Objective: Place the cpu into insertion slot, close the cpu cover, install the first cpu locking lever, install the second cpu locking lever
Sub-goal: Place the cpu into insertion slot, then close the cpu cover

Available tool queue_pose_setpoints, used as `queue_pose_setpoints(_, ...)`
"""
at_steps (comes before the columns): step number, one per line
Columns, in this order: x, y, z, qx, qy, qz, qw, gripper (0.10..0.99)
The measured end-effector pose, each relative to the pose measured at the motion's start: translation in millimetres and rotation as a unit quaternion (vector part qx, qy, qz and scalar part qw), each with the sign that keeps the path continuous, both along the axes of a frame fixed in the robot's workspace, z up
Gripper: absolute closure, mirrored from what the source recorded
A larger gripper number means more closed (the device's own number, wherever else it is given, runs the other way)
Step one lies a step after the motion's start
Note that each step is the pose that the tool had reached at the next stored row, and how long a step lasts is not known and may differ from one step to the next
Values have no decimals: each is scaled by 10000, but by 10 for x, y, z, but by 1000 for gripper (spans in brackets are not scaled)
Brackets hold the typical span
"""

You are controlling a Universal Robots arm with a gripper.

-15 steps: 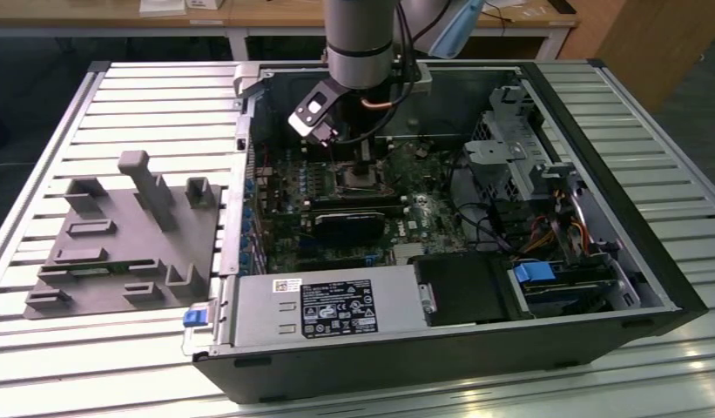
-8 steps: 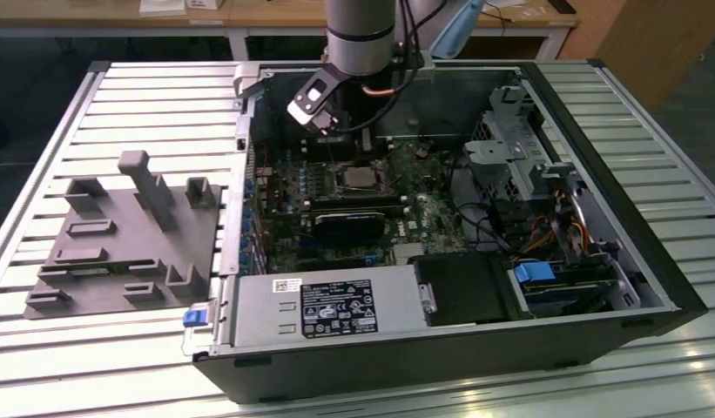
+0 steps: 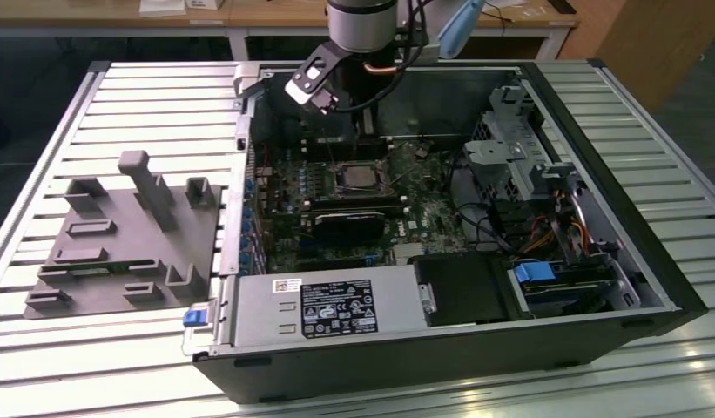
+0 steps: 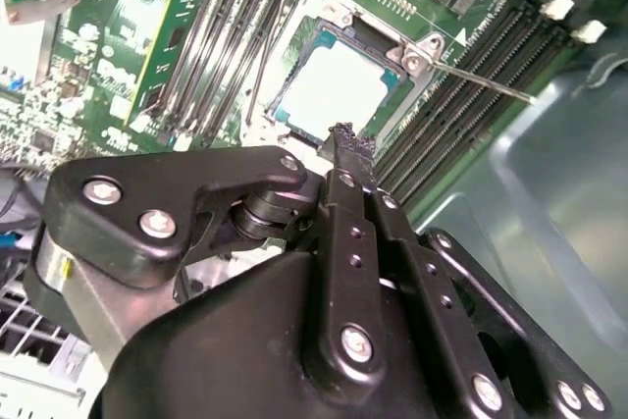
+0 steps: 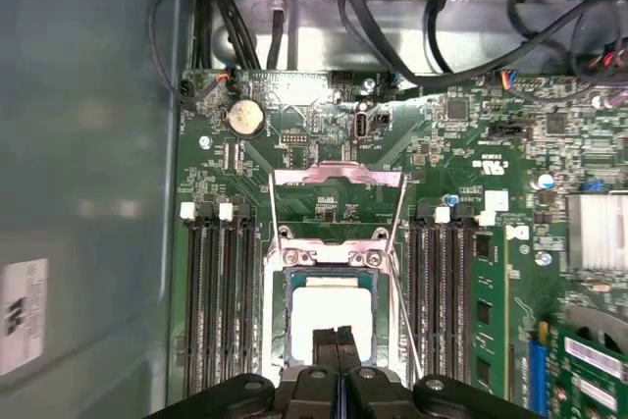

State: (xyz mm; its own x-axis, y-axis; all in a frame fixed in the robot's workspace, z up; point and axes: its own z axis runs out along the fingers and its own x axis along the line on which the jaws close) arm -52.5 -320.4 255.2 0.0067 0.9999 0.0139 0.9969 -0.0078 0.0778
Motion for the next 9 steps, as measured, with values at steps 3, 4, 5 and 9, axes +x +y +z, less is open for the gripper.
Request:
queue_pose_setpoints(3, 0, 0, 48, 0, -1, 0, 10000, 984)
queue_pose_setpoints(4, 0, 0, 48, 0, -2, 0, 10000, 984)
queue_pose_setpoints(5, 0, 0, 48, 0, -3, 0, 10000, 984)
queue_pose_setpoints(9, 0, 0, 48, 0, -4, 0, 10000, 984)
